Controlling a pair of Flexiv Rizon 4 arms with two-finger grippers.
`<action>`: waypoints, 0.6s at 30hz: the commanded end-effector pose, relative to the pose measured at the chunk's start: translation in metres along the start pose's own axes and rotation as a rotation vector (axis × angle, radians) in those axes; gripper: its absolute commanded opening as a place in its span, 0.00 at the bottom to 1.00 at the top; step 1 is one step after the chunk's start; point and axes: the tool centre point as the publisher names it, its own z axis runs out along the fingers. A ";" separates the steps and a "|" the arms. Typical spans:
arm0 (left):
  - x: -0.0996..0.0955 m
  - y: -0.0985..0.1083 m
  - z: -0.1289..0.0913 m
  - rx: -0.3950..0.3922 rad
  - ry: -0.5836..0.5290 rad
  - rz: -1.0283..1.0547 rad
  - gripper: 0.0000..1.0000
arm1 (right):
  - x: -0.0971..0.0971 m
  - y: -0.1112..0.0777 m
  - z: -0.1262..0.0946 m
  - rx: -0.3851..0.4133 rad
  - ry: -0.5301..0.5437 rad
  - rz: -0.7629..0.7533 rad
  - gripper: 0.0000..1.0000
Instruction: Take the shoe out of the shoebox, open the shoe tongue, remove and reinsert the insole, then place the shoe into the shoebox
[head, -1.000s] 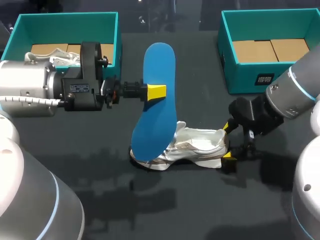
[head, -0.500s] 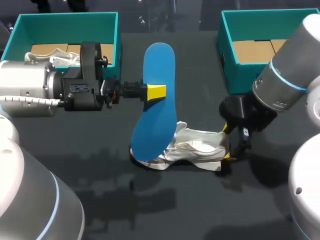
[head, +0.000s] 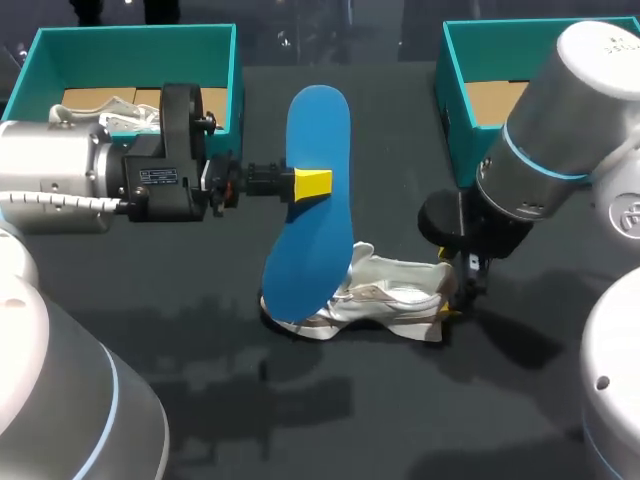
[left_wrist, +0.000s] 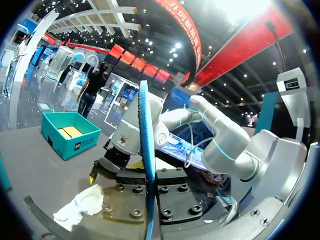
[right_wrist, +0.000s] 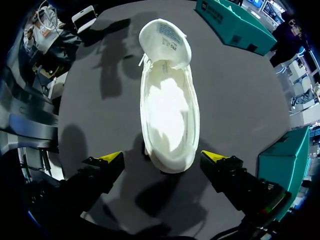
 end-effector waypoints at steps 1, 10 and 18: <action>0.001 0.001 0.000 0.002 -0.002 0.000 0.00 | 0.000 0.005 -0.003 0.033 -0.005 0.003 1.00; 0.001 0.001 0.000 0.002 -0.002 0.000 0.00 | -0.004 0.010 -0.006 0.072 -0.006 0.003 1.00; 0.001 0.001 0.000 0.002 -0.002 0.000 0.00 | -0.010 0.020 -0.012 0.080 -0.004 -0.013 1.00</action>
